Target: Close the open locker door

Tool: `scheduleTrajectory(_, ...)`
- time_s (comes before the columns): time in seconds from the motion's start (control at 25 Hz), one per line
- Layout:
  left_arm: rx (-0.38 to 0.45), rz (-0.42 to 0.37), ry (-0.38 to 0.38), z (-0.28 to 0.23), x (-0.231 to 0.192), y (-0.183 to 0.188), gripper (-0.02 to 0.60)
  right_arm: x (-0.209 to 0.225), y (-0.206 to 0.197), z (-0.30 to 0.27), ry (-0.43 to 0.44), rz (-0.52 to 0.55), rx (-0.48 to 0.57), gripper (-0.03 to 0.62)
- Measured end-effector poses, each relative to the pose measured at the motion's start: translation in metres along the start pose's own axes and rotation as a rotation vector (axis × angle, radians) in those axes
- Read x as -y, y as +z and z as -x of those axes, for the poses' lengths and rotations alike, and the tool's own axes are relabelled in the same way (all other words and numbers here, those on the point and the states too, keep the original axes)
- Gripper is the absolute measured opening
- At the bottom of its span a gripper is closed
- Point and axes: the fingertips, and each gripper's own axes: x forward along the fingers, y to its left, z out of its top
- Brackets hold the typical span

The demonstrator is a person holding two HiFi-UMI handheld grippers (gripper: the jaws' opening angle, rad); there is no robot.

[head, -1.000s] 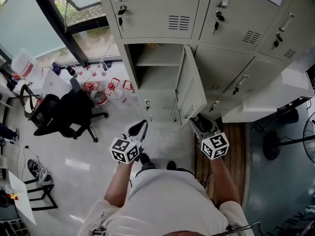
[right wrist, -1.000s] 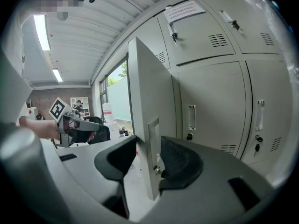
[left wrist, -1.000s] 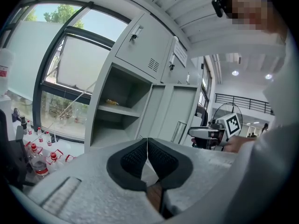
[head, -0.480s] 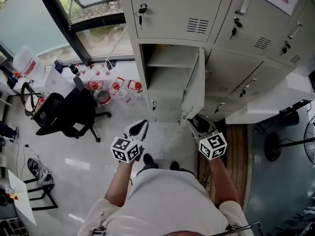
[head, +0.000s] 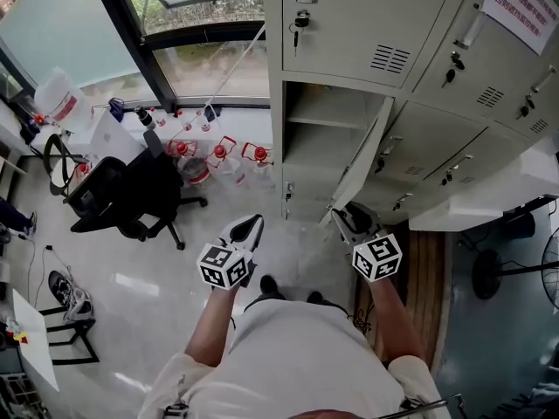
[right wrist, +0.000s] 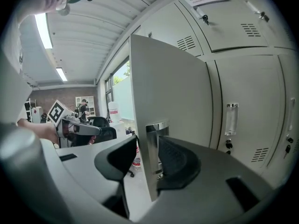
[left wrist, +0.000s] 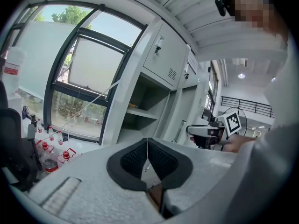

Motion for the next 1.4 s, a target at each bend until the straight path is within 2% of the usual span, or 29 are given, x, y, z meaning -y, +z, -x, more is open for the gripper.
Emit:
scheduleTrajectory(0.64, 0.026, 0.019, 0.053, 0.011, -0.058, 0.016, 0.015, -0.025, 0.023, -0.084, 0.047, 0.031, -0.019, 0.14)
scheduleTrajectory(1.4, 0.048, 0.031, 0.106, 0.02, -0.105, 0.031, 0.015, -0.024, 0.046, -0.159, 0.076, 0.085, -0.037, 0.138)
